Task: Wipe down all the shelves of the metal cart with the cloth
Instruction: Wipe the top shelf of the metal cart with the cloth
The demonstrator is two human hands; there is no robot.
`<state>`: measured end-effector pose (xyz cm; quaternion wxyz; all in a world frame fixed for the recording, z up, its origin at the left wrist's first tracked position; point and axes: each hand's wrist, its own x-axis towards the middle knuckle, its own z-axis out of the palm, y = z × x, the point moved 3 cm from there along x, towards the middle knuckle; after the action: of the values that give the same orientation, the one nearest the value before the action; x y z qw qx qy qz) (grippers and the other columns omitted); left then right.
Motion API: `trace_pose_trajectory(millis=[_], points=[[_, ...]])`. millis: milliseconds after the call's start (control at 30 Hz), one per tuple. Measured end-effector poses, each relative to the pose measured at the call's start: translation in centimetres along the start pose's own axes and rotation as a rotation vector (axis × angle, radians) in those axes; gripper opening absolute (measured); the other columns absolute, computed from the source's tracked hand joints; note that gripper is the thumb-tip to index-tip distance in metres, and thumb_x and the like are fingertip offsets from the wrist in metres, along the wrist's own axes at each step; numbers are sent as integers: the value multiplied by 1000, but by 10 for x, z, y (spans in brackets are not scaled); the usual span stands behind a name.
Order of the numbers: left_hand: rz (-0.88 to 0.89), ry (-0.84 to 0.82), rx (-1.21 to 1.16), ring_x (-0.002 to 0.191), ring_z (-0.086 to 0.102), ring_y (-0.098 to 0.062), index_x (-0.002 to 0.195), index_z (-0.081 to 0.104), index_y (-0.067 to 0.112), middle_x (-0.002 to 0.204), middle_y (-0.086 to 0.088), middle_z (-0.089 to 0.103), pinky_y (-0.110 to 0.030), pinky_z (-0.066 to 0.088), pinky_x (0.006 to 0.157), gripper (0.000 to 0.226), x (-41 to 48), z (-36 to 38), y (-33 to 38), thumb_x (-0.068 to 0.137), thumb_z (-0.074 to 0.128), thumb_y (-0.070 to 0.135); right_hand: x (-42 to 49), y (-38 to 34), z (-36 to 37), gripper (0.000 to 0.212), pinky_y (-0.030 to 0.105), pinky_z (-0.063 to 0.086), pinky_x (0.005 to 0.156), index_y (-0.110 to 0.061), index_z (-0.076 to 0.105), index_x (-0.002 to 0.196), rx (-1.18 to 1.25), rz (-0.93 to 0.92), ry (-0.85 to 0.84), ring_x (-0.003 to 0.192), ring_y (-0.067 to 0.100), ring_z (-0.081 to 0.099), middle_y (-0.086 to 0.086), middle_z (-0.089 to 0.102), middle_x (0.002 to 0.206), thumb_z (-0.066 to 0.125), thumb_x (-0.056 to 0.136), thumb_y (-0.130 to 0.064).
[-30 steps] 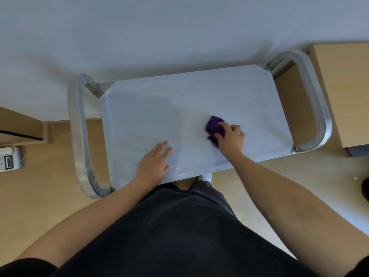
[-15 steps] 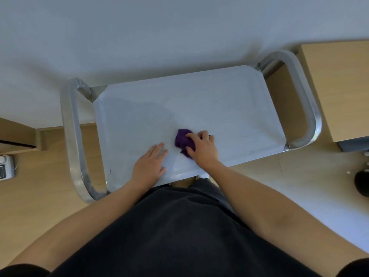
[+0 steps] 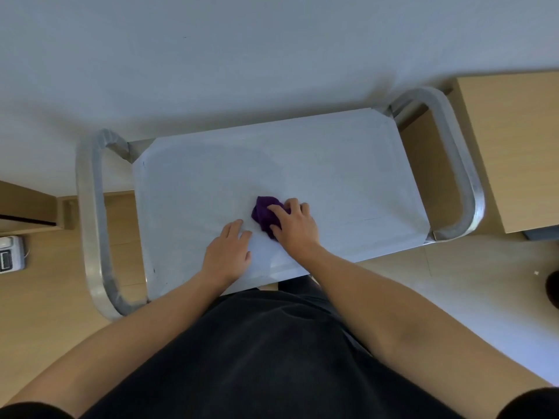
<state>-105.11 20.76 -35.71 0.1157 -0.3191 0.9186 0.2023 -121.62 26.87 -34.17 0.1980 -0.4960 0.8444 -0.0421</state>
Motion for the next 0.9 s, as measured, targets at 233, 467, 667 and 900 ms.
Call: trace_pose_trajectory(millis=[233, 467, 667, 900], points=[[48, -9, 99, 118, 56, -38, 104, 66, 4, 127, -23, 55, -39, 56, 66, 37, 42, -6, 59, 68, 76, 8, 46, 103, -45, 44, 41, 49, 81, -28, 42, 136, 147, 354, 4, 114, 33, 39, 11, 38, 127, 54, 94, -36], [107, 3, 62, 127, 49, -36, 118, 60, 4, 136, -20, 50, -40, 54, 73, 45, 98, -9, 127, 76, 72, 12, 76, 213, -92, 43, 37, 42, 79, -24, 41, 138, 114, 485, 52, 115, 34, 39, 13, 36, 131, 49, 97, -33], [45, -19, 14, 135, 42, -33, 127, 57, 5, 145, -19, 43, -41, 55, 79, 53, 116, 1, 148, 79, 74, 20, 97, 240, -96, 46, 44, 44, 91, -32, 37, 141, 149, 621, 127, 113, 37, 36, 12, 28, 139, 46, 97, -37], [-17, 30, -34, 133, 47, -34, 125, 60, 7, 145, -17, 46, -42, 56, 83, 61, 112, 16, 147, 70, 82, 21, 86, 160, -54, 45, 44, 41, 99, -31, 49, 136, 75, -9, 86, 113, 36, 42, 11, 43, 138, 57, 92, -27]])
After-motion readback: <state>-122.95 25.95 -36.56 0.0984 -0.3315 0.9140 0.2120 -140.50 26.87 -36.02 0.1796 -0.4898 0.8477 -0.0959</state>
